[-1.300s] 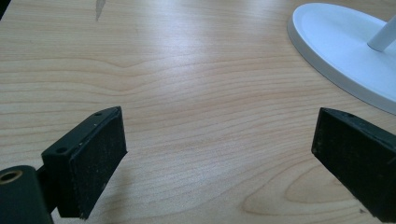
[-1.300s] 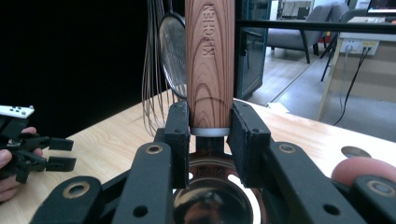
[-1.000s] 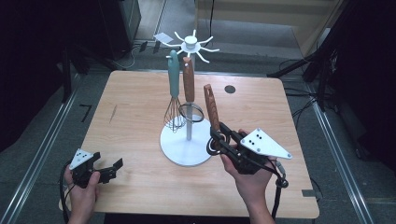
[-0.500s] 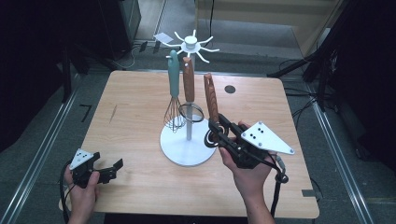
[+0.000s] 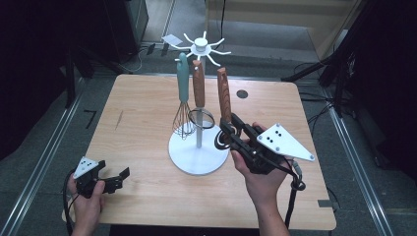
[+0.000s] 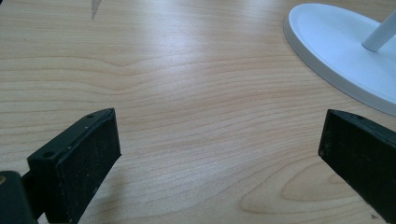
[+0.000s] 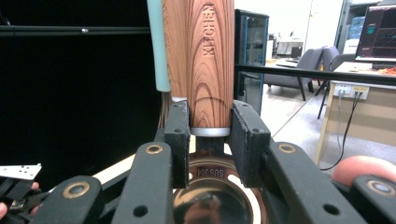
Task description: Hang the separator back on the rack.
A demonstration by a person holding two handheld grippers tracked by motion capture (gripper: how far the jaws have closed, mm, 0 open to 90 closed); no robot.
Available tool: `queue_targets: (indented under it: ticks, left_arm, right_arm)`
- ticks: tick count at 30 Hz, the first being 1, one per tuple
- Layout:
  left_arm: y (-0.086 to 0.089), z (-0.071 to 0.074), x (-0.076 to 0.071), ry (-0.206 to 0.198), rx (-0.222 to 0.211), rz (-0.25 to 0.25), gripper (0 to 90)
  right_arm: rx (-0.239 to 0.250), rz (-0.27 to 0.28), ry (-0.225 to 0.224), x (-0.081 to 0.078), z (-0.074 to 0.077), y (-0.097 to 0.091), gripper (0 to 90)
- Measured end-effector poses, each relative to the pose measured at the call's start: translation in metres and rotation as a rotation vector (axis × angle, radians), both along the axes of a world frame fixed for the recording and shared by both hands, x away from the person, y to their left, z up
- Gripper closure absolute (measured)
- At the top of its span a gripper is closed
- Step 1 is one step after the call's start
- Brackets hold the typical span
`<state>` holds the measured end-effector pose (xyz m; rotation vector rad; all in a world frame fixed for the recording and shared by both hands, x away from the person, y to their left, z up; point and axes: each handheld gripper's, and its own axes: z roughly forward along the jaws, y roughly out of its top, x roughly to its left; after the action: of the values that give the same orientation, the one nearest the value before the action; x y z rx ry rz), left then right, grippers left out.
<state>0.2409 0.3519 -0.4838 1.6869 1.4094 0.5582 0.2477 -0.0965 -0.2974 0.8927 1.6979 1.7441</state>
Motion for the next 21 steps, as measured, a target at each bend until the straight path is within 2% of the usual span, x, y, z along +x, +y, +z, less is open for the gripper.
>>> queue_targets:
  ticks: [9, 21]
  left_arm:
    - [0.000, 0.000, 0.000, 0.001, -0.001, -0.004, 0.0]
    - [0.000, 0.000, 0.000, -0.001, -0.005, -0.005, 0.0]
  right_arm:
    - [-0.010, -0.007, -0.011, 0.005, 0.009, 0.001, 72.0]
    - [-0.022, -0.006, 0.024, 0.016, 0.009, 0.008, 72.0]
